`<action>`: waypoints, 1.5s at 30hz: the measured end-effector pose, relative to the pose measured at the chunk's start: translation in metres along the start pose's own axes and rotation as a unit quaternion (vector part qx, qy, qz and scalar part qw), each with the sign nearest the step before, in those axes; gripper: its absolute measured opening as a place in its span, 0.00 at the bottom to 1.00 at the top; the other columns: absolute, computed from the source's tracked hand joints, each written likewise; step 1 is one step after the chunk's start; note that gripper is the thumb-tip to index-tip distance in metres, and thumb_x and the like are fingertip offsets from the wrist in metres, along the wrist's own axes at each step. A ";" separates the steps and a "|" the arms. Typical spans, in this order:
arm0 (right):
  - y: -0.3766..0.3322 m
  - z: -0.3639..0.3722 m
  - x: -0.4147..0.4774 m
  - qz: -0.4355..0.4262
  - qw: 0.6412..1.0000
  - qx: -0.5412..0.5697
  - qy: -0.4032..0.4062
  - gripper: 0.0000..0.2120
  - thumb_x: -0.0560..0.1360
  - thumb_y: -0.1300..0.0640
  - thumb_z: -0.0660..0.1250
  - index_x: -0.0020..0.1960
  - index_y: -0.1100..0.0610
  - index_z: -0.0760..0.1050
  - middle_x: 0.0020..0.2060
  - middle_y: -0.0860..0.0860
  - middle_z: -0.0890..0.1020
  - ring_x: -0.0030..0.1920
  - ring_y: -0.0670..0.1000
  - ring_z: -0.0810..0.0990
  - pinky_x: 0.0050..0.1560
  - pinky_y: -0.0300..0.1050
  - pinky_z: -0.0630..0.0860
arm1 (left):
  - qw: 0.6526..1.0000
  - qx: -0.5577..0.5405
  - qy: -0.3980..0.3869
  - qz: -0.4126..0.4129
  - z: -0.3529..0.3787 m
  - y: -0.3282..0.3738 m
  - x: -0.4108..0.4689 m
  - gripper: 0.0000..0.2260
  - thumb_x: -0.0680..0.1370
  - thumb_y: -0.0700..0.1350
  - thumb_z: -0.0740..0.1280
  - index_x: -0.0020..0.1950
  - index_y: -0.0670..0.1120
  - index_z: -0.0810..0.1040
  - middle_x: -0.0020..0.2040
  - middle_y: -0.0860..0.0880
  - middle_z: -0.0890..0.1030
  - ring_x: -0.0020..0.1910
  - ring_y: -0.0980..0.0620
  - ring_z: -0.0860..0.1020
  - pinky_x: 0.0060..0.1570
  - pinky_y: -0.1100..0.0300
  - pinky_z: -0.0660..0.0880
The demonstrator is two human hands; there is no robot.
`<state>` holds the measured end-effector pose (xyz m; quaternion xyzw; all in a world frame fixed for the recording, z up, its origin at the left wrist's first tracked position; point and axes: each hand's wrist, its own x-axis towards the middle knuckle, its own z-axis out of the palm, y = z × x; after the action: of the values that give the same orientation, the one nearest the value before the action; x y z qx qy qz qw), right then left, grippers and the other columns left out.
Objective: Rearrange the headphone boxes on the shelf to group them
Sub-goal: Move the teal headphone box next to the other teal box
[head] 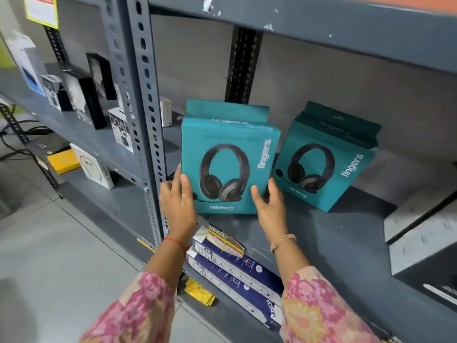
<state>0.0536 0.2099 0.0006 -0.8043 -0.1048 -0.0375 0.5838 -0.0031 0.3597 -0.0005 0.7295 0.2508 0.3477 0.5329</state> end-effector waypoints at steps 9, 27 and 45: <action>-0.024 -0.036 -0.043 -0.071 0.994 0.041 0.079 0.12 0.75 0.52 0.62 0.54 0.38 0.70 0.54 0.50 0.72 0.48 0.31 0.73 0.46 0.20 0.67 | 0.997 -0.080 -0.022 -0.003 -0.022 0.052 -0.030 0.17 0.81 0.47 0.44 0.61 0.52 0.69 0.39 0.53 0.63 0.32 0.80 0.68 0.34 0.85 0.61; 0.063 -0.089 -0.039 -0.010 0.951 -0.037 0.307 0.24 0.71 0.65 0.68 0.66 0.62 0.68 0.62 0.59 0.76 0.58 0.48 0.74 0.47 0.16 0.64 | 0.926 -0.080 -0.366 0.035 0.101 0.001 -0.016 0.31 0.69 0.38 0.72 0.64 0.59 0.64 0.49 0.56 0.65 0.52 0.62 0.69 0.64 0.51 0.70; 0.096 -0.138 0.026 0.125 0.991 0.048 -0.012 0.38 0.60 0.74 0.73 0.65 0.58 0.64 0.51 0.46 0.78 0.44 0.36 0.79 0.37 0.30 0.77 | 0.769 -0.040 -0.637 -0.029 0.167 -0.015 0.058 0.32 0.59 0.33 0.74 0.61 0.42 0.70 0.50 0.55 0.81 0.44 0.65 0.81 0.42 0.72 0.76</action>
<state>0.1074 0.0543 -0.0401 -0.7822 -0.0127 0.0505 0.6209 0.1624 0.3064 -0.0327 0.7539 -0.1389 -0.2027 0.6093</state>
